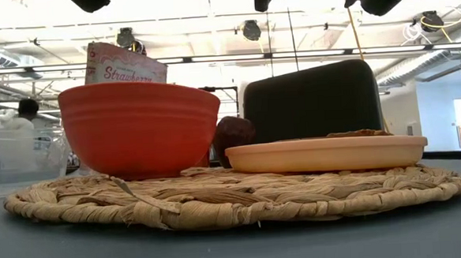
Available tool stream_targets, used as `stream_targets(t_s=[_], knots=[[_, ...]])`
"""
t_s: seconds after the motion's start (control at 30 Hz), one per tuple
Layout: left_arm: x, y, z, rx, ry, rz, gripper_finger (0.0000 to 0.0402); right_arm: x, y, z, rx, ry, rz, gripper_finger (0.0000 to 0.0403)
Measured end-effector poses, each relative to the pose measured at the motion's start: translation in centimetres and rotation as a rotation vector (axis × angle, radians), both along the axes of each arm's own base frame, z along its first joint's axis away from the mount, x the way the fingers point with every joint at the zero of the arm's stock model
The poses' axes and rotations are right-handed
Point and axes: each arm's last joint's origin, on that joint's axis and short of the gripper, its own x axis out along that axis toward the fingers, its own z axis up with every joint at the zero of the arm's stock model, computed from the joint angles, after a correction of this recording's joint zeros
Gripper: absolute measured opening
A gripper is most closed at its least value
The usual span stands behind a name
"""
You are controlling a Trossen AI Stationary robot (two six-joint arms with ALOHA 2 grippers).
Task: Arrange a breakfast setting
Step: Put the gold spoon from the green cup to the left side of the placemat
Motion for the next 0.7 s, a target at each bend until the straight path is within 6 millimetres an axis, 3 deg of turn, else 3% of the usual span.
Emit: stream_targets(t_s=[0.2, 0.7], knots=[[0.00, 0.02, 0.00, -0.001, 0.000, 0.003, 0.0035, -0.01, 0.00, 0.02, 0.001, -0.002, -0.001, 0.0018], [-0.02, 0.05, -0.01, -0.014, -0.001, 0.010, 0.0031, 0.00, 0.00, 0.00, 0.001, 0.001, 0.000, 0.0030]])
